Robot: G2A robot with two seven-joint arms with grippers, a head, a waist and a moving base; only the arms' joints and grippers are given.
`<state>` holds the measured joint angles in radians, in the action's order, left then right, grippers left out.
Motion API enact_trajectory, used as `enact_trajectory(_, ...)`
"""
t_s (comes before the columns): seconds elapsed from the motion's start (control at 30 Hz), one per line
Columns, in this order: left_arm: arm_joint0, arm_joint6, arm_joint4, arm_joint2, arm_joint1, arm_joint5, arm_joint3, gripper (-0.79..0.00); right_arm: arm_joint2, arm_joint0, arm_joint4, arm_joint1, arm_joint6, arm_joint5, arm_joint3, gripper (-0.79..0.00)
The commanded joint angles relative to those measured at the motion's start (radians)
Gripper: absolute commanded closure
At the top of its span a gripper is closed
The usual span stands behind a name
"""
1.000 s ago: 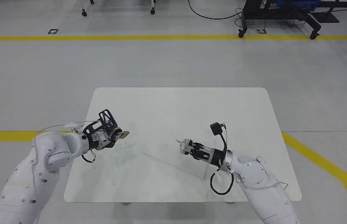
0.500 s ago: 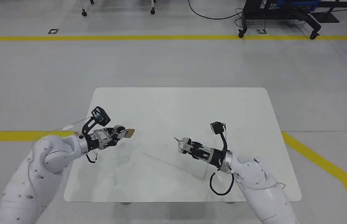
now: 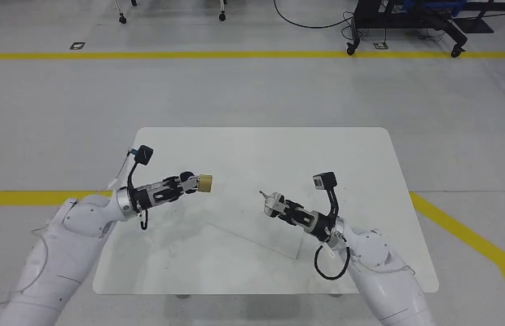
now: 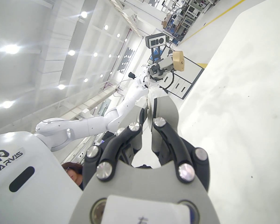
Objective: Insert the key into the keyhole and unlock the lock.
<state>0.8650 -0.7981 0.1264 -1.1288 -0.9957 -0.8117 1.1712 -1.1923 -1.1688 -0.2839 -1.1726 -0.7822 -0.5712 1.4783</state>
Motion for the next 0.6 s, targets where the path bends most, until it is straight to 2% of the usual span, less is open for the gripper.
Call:
enact_trajectory(0.0, 0.024, 0.027, 0.073, 0.006, -0.004, 0.009, 0.044, 0.0, 0.016, 0.006, 0.014, -0.004, 0.027, 0.032, 0.006, 0.0)
enact_trajectory(0.1, 0.026, 0.014, 0.151, 0.049, -0.017, 0.01, 0.077, 0.0, 0.056, 0.055, -0.075, -0.019, 0.04, 0.073, -0.031, 0.0)
enact_trajectory(0.23, -0.016, -0.062, 0.264, 0.128, -0.041, -0.014, 0.094, 0.0, 0.095, 0.119, -0.155, -0.04, 0.088, 0.061, -0.112, 0.0)
enact_trajectory(0.37, -0.054, -0.101, 0.287, 0.171, -0.058, -0.044, 0.086, 0.0, 0.111, 0.15, -0.181, -0.052, 0.104, 0.053, -0.164, 0.0)
enact_trajectory(0.57, -0.087, -0.1, 0.225, 0.191, -0.069, -0.055, 0.049, 0.0, 0.144, 0.177, -0.207, -0.065, 0.071, 0.05, -0.189, 0.0)
